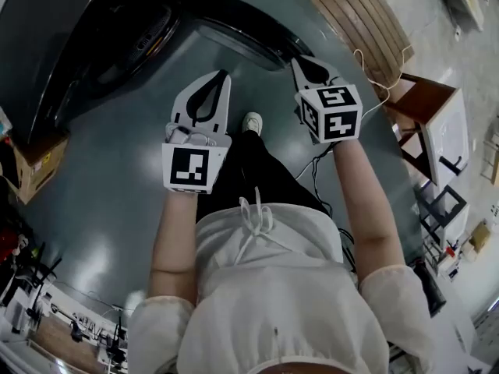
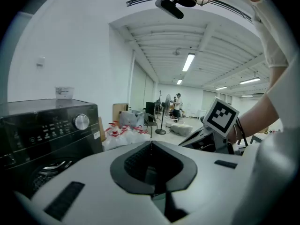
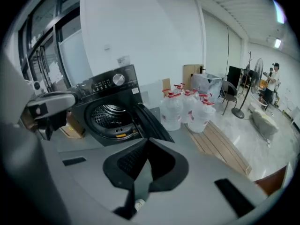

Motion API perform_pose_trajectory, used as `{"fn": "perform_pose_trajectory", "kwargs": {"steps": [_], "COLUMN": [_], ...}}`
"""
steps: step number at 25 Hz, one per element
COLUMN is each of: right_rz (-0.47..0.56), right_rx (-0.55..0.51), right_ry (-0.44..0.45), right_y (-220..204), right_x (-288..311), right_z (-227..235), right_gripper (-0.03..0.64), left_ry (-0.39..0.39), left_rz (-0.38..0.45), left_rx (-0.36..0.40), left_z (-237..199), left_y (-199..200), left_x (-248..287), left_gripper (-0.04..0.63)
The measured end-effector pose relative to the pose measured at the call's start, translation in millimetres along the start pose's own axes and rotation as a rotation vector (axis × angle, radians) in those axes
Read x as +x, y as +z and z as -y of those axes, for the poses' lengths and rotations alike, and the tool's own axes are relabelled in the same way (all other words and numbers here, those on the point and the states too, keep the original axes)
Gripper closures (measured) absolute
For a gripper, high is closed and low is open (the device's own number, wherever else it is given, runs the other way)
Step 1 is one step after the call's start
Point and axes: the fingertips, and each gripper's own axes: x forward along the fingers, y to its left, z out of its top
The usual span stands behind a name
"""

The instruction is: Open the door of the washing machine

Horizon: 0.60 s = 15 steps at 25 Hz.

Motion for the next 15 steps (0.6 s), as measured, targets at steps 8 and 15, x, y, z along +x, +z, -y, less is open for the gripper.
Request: {"fn": "perform_pose_trajectory", "kwargs": {"steps": [8, 15], "right_rz": [0.137, 0.287], "right_rx": [-0.084, -0.256], "right_ry": [0.092, 0.184], "right_y": [73.9, 141.3], "right_x": [-2.5, -10.0], "right_z": [-116.1, -234.1], "right_gripper": [0.609, 0.609], "left_ry": [0.165, 0.322], "left_rz": [0.053, 0.112], "left_rx": [-0.051, -0.076], "left_z": [-77.8, -144.1], "left_y": [17.2, 28.3], "left_x": [-101.6, -199.5], "left_gripper": [0.574, 0.574]}}
